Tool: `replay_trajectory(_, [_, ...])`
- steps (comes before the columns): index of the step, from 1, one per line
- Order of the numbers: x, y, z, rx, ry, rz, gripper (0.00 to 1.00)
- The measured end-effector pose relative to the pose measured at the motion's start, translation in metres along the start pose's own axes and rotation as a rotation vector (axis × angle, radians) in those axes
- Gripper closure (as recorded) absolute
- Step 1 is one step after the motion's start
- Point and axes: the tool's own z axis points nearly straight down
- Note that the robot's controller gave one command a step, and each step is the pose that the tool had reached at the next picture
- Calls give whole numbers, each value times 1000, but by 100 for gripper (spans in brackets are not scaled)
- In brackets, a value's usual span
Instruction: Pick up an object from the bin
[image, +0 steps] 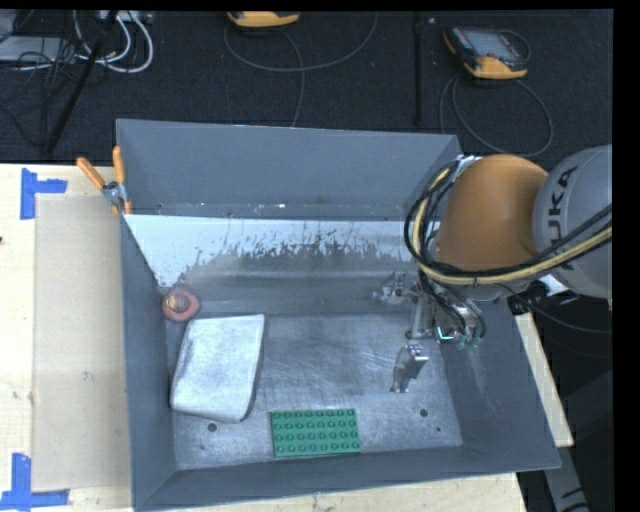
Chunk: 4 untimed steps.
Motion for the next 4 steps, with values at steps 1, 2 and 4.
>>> replay_trajectory(1, [45,56,75,1,4,56,0])
replay_trajectory(2, [76,71,88,0,-32,80,0])
replay_trajectory(4, [69,61,-74,0,-17,56,100])
